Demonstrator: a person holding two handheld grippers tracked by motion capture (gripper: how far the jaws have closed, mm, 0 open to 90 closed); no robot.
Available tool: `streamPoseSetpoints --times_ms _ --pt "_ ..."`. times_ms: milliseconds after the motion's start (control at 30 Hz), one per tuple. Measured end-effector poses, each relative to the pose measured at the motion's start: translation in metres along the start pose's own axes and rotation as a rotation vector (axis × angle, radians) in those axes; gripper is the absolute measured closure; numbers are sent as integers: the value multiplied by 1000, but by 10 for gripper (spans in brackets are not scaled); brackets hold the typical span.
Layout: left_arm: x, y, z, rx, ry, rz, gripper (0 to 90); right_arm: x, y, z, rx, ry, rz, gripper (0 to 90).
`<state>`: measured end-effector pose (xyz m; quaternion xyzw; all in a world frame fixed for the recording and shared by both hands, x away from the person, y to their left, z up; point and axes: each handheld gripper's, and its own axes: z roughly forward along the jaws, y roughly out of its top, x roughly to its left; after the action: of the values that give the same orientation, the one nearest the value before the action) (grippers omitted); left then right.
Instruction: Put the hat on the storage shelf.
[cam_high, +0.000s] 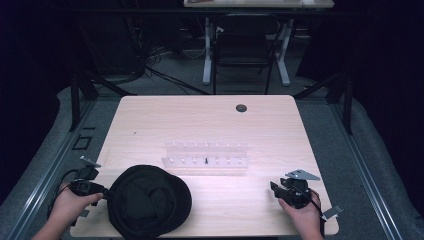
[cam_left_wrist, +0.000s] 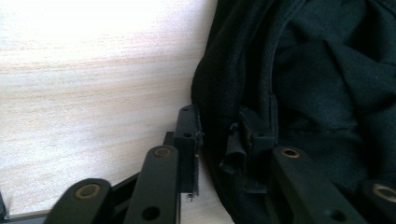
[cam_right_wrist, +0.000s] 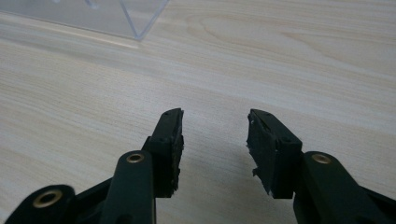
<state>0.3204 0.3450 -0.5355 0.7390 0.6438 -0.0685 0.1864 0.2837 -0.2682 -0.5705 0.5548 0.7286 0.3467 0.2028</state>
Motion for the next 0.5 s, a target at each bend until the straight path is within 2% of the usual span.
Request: streamPoseSetpoints --times_ms 167,333,400,500 --pt "-3 2 -1 13 3 26 803 0 0 0 -1 1 0 551" --pt "-5 4 -4 23 -6 17 838 0 0 0 -5 3 6 551" --pt "-4 5 -7 36 -21 22 844 0 0 0 -3 4 7 551" --pt "-3 7 -12 44 -50 2 849 0 0 0 -5 6 7 551"
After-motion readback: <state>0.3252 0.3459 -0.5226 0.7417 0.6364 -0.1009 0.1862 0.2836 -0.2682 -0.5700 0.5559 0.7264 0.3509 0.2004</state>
